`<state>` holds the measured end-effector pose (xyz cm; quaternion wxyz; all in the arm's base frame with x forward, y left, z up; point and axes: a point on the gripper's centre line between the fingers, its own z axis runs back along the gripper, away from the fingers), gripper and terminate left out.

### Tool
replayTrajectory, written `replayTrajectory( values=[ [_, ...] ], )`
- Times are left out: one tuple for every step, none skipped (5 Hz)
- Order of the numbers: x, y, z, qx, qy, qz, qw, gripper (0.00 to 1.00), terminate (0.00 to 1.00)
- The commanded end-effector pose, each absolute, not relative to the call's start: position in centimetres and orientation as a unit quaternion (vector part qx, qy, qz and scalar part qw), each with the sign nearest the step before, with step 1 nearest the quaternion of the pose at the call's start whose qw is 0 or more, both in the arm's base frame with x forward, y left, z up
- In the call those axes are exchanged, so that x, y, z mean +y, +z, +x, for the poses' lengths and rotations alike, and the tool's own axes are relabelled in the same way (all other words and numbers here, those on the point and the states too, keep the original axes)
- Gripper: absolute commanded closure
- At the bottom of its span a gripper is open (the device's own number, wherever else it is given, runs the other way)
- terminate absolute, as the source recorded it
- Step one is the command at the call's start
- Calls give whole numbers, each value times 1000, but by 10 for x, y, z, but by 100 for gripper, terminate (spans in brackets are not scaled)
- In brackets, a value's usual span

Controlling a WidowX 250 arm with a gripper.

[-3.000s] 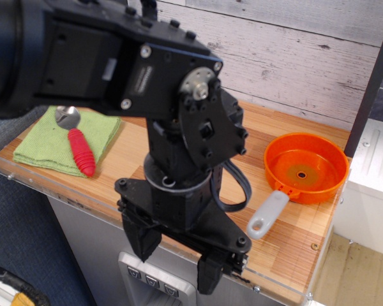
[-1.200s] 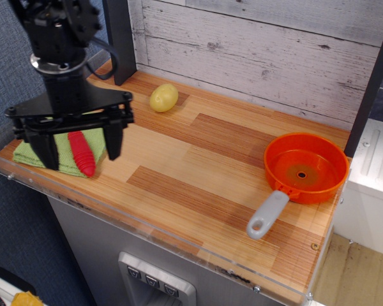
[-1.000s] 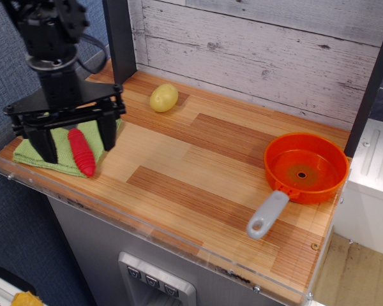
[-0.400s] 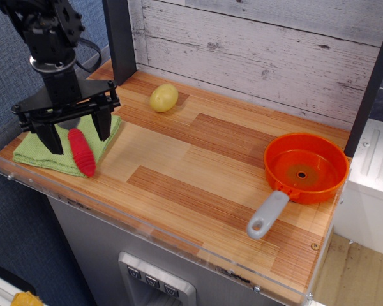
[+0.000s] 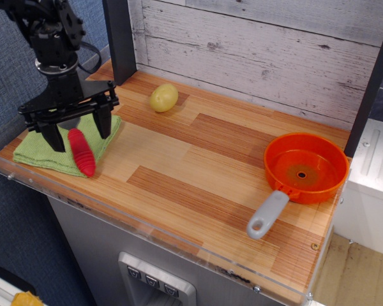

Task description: Move the table spoon from the green table cloth to the center of the table.

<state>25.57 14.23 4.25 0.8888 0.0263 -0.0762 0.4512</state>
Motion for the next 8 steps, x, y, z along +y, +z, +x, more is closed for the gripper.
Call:
replayTrajectory(
  values=[
    [152,43,252,-91,463,25,881,0,0],
    [154,38,254,-91,468,21,879,0,0],
    [155,33,253,-89,470,23,878,0,0],
    [155,29,252,-90,471,24,877,0,0],
    [156,25,251,-87,473,24,876,0,0],
    [155,23,250,-83,473,25,877,0,0],
    [155,19,250,-78,472,29,878,0,0],
    [155,22,250,-80,472,27,877,100,0]
  ],
)
